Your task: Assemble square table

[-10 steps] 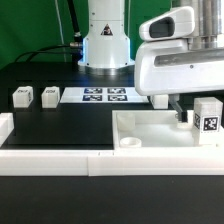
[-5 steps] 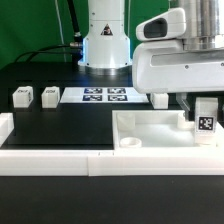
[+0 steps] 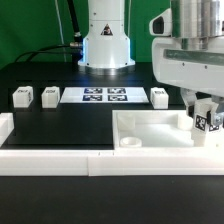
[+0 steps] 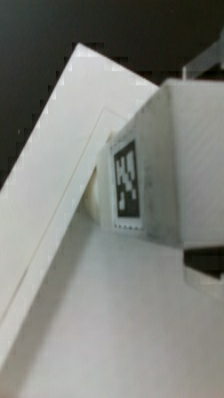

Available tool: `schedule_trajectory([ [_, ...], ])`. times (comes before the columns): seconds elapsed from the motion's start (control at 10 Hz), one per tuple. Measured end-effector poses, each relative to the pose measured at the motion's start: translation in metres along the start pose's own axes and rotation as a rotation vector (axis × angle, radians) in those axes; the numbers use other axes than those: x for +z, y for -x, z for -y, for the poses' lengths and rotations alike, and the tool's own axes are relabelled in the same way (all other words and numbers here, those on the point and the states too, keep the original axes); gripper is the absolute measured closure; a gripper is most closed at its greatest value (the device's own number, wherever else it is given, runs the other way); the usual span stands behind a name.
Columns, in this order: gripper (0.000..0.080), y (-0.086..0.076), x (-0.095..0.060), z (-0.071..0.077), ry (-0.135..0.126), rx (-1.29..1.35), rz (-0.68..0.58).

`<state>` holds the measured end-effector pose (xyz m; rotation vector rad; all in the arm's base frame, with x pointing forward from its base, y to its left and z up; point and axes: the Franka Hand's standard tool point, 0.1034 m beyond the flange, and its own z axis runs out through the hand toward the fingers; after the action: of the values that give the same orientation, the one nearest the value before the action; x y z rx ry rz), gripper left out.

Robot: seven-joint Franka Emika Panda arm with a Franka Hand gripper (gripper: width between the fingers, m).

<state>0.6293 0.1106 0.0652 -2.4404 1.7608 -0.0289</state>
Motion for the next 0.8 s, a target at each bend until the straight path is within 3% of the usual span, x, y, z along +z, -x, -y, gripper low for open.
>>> schedule_trajectory([
  [0.2, 0.0507, -0.0015, 0.0003, -0.0010, -0.007, 0.299, 0.027],
  [0.5, 0.0507, 0.0004, 0.0000, -0.0013, -0.007, 0.487, 0.038],
  [0.6, 0.0414, 0.0008, 0.0006, -0.0014, -0.006, 0.485, 0.038],
  [0.7, 0.0414, 0.0019, 0.0008, -0.0019, -0.003, 0.396, 0.033],
  [0.8, 0.0241, 0.0069, 0.0017, -0.0026, 0.007, 0.251, 0.019],
])
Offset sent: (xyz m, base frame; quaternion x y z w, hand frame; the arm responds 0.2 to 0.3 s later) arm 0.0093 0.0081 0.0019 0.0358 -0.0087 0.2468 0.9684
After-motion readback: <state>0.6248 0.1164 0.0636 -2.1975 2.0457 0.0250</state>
